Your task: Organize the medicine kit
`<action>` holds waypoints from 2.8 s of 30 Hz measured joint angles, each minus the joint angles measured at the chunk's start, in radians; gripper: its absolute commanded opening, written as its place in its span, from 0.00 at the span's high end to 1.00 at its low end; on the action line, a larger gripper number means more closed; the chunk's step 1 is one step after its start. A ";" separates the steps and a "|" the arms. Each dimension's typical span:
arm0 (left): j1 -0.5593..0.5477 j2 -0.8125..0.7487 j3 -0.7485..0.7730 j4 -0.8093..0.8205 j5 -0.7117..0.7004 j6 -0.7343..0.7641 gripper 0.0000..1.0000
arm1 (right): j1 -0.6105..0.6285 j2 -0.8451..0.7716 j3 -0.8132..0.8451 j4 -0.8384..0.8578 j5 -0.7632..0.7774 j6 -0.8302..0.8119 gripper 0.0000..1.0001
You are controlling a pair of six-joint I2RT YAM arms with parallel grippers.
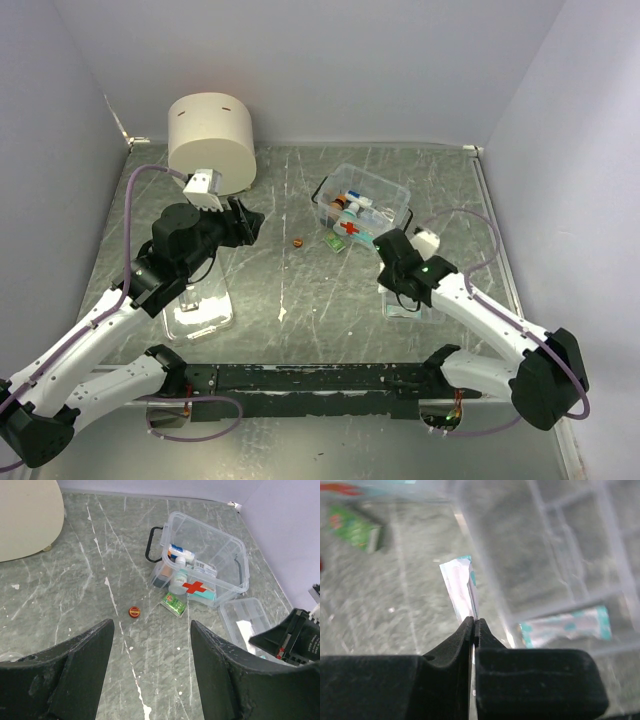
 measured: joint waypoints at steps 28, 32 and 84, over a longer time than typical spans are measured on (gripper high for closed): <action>0.000 -0.004 0.000 0.000 -0.001 0.000 0.27 | -0.042 0.019 -0.066 -0.503 0.047 1.083 1.00; 0.000 -0.004 0.000 0.000 -0.001 0.000 0.27 | -0.074 0.037 -0.069 -0.440 0.030 1.090 1.00; 0.000 -0.025 -0.014 -0.002 -0.056 -0.004 0.27 | 0.139 0.439 0.246 0.478 -0.121 -0.539 0.52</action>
